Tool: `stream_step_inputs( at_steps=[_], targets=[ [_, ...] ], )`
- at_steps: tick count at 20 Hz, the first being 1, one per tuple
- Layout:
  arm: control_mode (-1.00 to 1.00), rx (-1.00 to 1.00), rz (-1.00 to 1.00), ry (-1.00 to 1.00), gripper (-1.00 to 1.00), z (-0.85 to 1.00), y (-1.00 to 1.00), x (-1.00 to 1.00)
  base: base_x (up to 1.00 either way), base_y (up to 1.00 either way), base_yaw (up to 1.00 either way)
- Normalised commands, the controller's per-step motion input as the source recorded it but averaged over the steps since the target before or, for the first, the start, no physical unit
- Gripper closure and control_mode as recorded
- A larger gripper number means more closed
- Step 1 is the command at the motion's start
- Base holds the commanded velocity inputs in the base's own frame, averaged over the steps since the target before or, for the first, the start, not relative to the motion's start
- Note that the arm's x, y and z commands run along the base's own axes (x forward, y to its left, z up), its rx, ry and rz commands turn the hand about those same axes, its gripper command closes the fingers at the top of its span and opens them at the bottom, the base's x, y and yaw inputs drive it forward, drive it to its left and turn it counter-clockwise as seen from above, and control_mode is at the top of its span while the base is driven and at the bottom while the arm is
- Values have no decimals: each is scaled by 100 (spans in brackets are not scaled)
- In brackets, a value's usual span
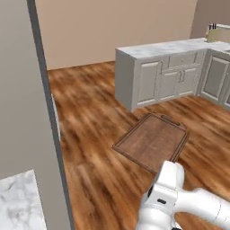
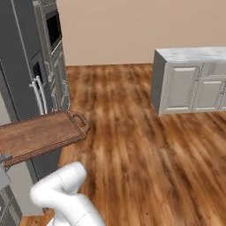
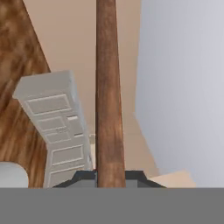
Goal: Move the cutting board and knife to the sink. Then move spray from the shelves to the counter.
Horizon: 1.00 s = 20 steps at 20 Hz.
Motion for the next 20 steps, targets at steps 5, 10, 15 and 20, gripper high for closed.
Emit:
stream_step_inputs(
  at_steps=[5,10,15,20],
  targets=[
    [100,0,0,0,100,0,0,0,5,0,-88],
    [100,0,0,0,100,0,0,0,12,0,-82],
    [100,0,0,0,100,0,0,0,30,5,-67],
    [100,0,0,0,100,0,0,0,74,19,-12]
  ],
)
